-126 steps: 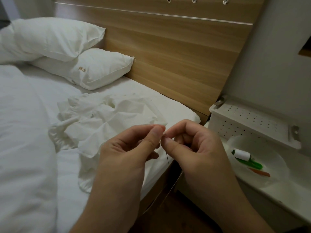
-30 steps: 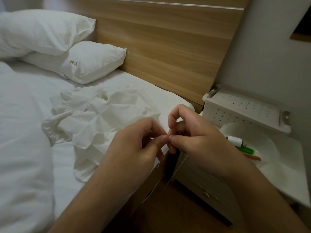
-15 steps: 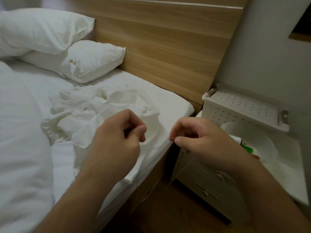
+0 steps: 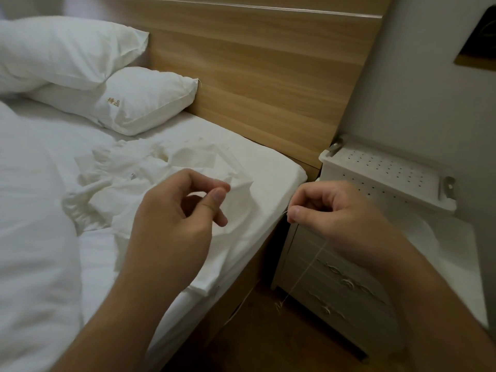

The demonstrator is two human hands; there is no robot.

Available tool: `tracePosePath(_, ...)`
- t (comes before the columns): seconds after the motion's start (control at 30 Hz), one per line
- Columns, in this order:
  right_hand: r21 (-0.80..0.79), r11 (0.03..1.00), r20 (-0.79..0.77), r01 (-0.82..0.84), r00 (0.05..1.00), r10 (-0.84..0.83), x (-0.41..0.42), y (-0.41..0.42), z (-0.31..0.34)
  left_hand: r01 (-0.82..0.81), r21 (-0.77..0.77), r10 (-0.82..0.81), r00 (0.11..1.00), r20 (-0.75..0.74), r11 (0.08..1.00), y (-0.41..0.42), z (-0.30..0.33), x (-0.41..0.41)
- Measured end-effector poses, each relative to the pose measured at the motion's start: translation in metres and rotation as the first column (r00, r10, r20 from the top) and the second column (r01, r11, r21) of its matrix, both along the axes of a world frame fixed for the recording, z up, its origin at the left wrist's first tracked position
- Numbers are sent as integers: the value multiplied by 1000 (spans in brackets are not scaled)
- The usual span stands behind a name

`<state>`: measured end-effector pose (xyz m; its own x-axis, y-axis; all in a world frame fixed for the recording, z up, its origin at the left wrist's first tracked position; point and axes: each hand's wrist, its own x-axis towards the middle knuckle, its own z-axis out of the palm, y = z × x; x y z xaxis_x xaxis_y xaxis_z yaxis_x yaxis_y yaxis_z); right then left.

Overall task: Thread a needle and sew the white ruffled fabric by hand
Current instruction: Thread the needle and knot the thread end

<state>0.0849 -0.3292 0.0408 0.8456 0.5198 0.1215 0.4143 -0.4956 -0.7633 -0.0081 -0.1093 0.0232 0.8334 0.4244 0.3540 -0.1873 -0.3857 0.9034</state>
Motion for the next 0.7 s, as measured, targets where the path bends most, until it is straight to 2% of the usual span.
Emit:
tracePosePath(0.1,4,1000,17,-11,1000,11,-1,1,2,145,-89,-141,989,48,985,-6,1,-2)
tracePosePath(0.2,-27,998,40,-50,998,51,-4,5,4,232,-99,-233,973,6,968,-13,-5,1)
tracePosePath(0.3,-30,993,45,-112,993,113,-9,13,4,319,-30,-320,939,-127,947,-20,-10,4)
tracePosePath(0.37,-32,992,53,-118,991,120,-11,17,2,360,92,-332,914,-233,928,-24,-12,4)
tracePosePath(0.47,-44,992,51,-117,992,119,-12,19,-1,331,171,-285,926,-247,928,-26,-13,4)
tracePosePath(0.6,-62,994,30,-86,996,88,-8,14,-3,231,82,-212,957,-196,969,-21,-12,5)
tracePosePath(0.7,-55,998,0,-15,1000,15,-2,5,-3,118,70,-100,971,-216,991,-15,-11,6)
